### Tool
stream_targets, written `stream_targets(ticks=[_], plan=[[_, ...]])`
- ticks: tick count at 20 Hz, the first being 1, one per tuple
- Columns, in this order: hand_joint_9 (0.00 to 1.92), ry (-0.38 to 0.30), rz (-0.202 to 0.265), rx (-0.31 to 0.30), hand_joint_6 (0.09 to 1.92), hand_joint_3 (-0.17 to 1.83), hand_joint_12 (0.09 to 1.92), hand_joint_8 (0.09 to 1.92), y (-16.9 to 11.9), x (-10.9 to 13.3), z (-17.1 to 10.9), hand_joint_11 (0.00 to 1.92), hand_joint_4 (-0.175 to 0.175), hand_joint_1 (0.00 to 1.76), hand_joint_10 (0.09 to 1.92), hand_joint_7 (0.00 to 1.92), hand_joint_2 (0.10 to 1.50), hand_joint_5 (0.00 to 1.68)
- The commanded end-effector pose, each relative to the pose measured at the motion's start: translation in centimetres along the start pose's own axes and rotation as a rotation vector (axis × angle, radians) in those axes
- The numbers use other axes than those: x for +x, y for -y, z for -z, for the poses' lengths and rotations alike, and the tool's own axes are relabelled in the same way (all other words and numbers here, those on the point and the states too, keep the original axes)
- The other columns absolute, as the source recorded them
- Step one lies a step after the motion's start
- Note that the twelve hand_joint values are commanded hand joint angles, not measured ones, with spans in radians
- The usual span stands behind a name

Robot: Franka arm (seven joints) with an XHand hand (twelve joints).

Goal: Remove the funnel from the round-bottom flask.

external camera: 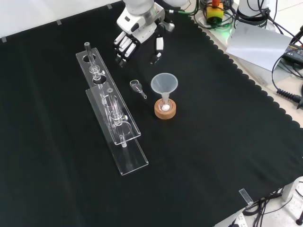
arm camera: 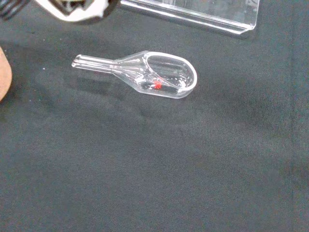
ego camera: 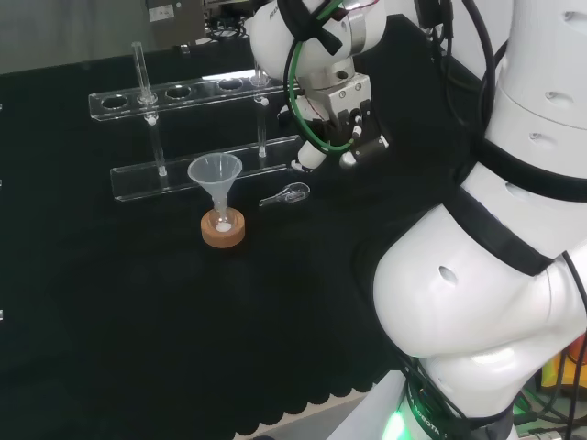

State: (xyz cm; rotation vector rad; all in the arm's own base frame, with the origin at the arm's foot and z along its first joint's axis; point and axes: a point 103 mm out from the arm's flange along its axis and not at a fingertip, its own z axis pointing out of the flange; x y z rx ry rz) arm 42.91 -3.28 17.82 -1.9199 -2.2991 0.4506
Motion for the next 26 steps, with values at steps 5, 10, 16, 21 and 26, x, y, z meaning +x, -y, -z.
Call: stream_targets(ticks=[5, 10, 16, 21, 26], plan=[[0.46, -0.016, 0.020, -0.082, 0.09, 0.65, 1.43, 0.72, 4.4, 2.7, 3.8, 0.17, -0.046, 0.76, 0.70, 0.28, 0.71, 0.39], [0.49, -0.002, 0.070, -0.093, 0.09, 0.66, 1.43, 0.73, 5.6, 5.0, 5.9, 0.19, -0.049, 0.77, 0.70, 0.32, 0.73, 0.42], [0.46, 0.030, 0.125, -0.034, 0.09, 0.67, 1.42, 0.71, 5.9, 8.0, 7.5, 0.19, -0.048, 0.74, 0.68, 0.28, 0.70, 0.38], [0.39, 0.046, 0.159, 0.007, 0.09, 0.67, 1.44, 0.71, 5.6, 10.5, 7.9, 0.15, -0.045, 0.72, 0.70, 0.21, 0.68, 0.33], [0.32, 0.050, 0.188, 0.047, 0.09, 0.66, 1.46, 0.71, 4.8, 12.4, 7.7, 0.12, -0.050, 0.69, 0.73, 0.13, 0.67, 0.25]])
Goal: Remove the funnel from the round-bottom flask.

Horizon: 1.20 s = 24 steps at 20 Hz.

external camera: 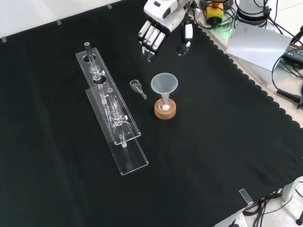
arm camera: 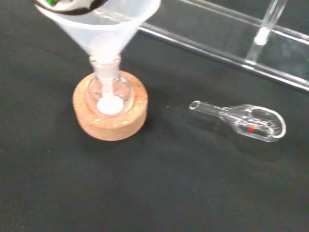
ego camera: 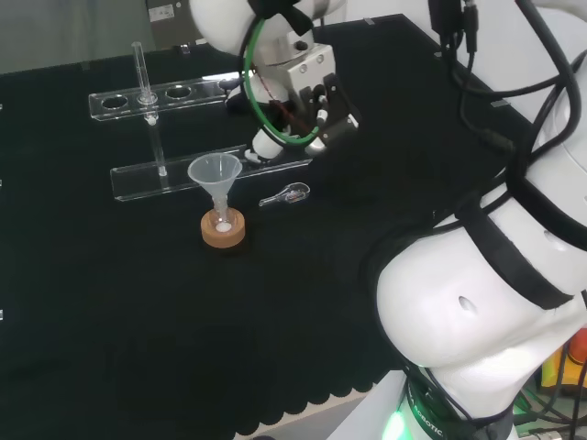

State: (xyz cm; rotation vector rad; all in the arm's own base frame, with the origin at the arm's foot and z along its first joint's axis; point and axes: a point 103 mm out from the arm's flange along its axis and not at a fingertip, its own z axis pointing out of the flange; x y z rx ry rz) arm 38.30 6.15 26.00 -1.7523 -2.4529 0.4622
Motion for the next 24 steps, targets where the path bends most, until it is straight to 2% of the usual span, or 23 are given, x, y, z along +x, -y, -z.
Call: stream_targets(ticks=[1, 2, 4, 5, 7, 10, 16, 22, 24], plan=[[0.30, 0.004, 0.050, 0.066, 0.09, 0.65, 1.47, 0.72, -1.1, 3.2, -0.2, 0.11, -0.050, 0.68, 0.75, 0.11, 0.66, 0.22], [0.28, 0.003, 0.053, 0.075, 0.09, 0.65, 1.47, 0.72, -1.3, 3.4, -0.2, 0.11, -0.051, 0.68, 0.75, 0.09, 0.66, 0.20], [0.19, -0.003, 0.047, 0.160, 0.09, 0.62, 1.49, 0.70, -2.0, 3.6, -0.3, 0.08, -0.049, 0.65, 0.79, 0.04, 0.65, 0.15], [0.11, -0.006, 0.049, 0.177, 0.09, 0.60, 1.50, 0.64, -2.3, 3.7, -0.3, 0.05, -0.047, 0.63, 0.82, 0.02, 0.65, 0.10], [0.03, 0.001, 0.056, 0.198, 0.09, 0.56, 1.50, 0.51, -2.8, 4.0, -0.3, 0.01, -0.045, 0.59, 0.82, 0.00, 0.64, 0.03], [0.00, 0.015, 0.066, 0.209, 0.09, 0.53, 1.51, 0.42, -3.4, 4.4, -0.3, 0.00, -0.045, 0.57, 0.79, 0.00, 0.64, 0.00], [0.00, 0.042, 0.082, 0.224, 0.09, 0.51, 1.52, 0.40, -4.2, 5.0, -0.5, 0.00, -0.042, 0.56, 0.78, 0.00, 0.64, 0.00], [0.00, 0.066, 0.093, 0.286, 0.09, 0.49, 1.54, 0.38, -5.1, 5.4, -1.5, 0.00, -0.038, 0.57, 0.78, 0.00, 0.64, 0.01], [0.00, 0.081, 0.091, 0.305, 0.09, 0.47, 1.55, 0.31, -5.3, 5.3, -1.8, 0.04, -0.031, 0.59, 0.78, 0.00, 0.64, 0.01]])
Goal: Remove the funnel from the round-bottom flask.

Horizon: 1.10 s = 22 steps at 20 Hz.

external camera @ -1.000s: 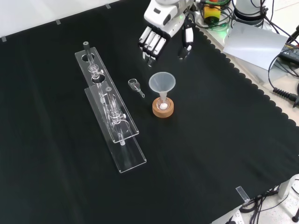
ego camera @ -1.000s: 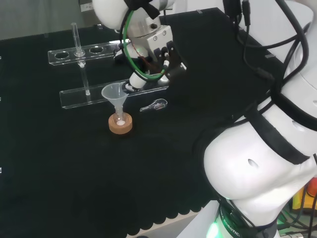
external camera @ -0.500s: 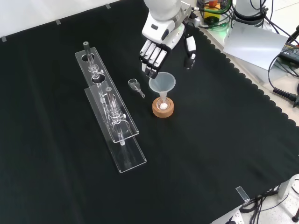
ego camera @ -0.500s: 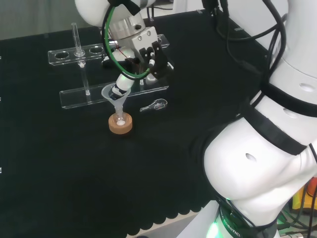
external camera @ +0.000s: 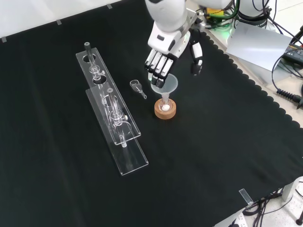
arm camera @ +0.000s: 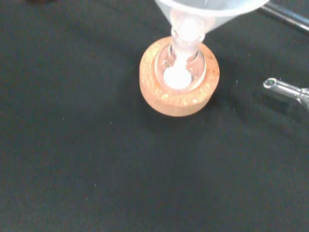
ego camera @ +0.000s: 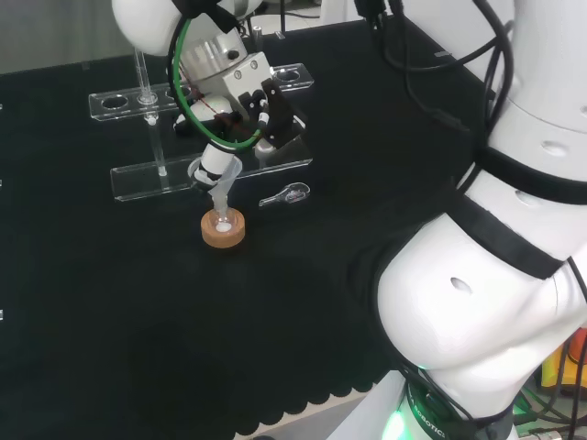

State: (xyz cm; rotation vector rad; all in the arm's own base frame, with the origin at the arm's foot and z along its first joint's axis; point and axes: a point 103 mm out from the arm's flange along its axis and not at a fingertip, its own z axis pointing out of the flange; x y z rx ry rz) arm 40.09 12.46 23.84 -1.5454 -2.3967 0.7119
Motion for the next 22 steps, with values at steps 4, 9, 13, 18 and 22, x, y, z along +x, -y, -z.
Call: stream_targets(ticks=[4, 9, 13, 18, 22], plan=[[0.00, 0.076, -0.023, 0.119, 0.09, 0.45, 1.55, 0.18, -1.8, -0.5, -1.3, 0.12, -0.017, 0.60, 0.79, 0.00, 0.64, 0.01], [0.00, 0.126, -0.032, 0.128, 0.09, 0.44, 1.54, 0.09, -1.9, -0.9, -1.3, 0.19, -0.006, 0.62, 0.78, 0.00, 0.63, 0.00], [0.00, 0.173, -0.041, 0.134, 0.09, 0.43, 1.54, 0.09, -1.9, -1.2, -1.3, 0.19, 0.020, 0.65, 0.75, 0.00, 0.63, 0.02], [0.00, 0.182, -0.032, 0.121, 0.09, 0.43, 1.55, 0.09, -2.2, -1.4, -2.0, 0.18, 0.031, 0.66, 0.80, 0.02, 0.63, 0.07], [0.07, 0.169, -0.023, 0.101, 0.09, 0.44, 1.54, 0.09, -2.4, -1.5, -2.4, 0.20, 0.035, 0.67, 0.87, 0.08, 0.64, 0.12]])
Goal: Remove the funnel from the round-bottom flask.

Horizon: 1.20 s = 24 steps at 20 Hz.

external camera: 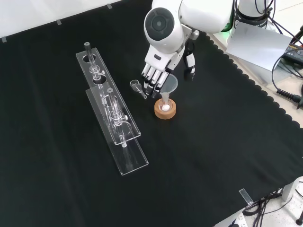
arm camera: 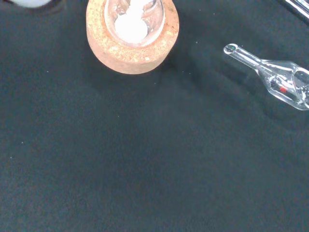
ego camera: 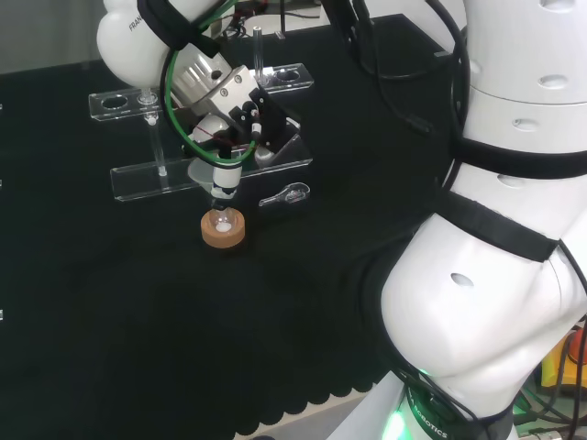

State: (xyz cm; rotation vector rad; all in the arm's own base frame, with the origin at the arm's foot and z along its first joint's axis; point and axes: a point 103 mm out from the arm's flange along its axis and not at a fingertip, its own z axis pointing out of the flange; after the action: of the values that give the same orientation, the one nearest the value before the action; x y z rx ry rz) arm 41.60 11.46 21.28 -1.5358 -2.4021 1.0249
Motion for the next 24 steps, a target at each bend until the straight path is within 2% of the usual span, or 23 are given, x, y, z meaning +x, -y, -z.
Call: stream_targets(ticks=[1, 4, 6, 8, 14, 18, 24], plan=[[0.14, -0.010, 0.011, -0.024, 0.09, 0.45, 1.52, 0.09, -0.4, -0.1, -0.6, 0.22, 0.033, 0.68, 0.85, 0.10, 0.65, 0.14], [0.26, -0.003, 0.014, -0.031, 0.09, 0.48, 1.50, 0.27, -0.7, -0.1, -0.9, 0.26, 0.029, 0.69, 0.77, 0.09, 0.64, 0.16], [0.29, 0.002, 0.011, -0.030, 0.09, 0.50, 1.49, 0.44, -0.9, 0.1, -1.0, 0.27, 0.027, 0.69, 0.76, 0.03, 0.64, 0.17], [0.30, -0.001, 0.014, -0.029, 0.09, 0.50, 1.49, 0.51, -1.1, 0.1, -1.1, 0.27, 0.027, 0.69, 0.76, 0.01, 0.64, 0.18], [0.33, 0.017, 0.016, -0.044, 0.09, 0.52, 1.49, 0.57, -1.4, -0.3, -0.9, 0.28, 0.022, 0.69, 0.75, 0.00, 0.65, 0.20], [0.47, 0.033, 0.014, -0.075, 0.09, 0.54, 1.48, 0.64, -1.2, -0.5, -0.5, 0.29, 0.008, 0.70, 0.67, 0.04, 0.65, 0.26], [0.64, 0.052, 0.008, -0.092, 0.09, 0.58, 1.44, 0.63, -1.1, -0.5, 0.0, 0.33, -0.004, 0.74, 0.57, 0.17, 0.68, 0.35]])
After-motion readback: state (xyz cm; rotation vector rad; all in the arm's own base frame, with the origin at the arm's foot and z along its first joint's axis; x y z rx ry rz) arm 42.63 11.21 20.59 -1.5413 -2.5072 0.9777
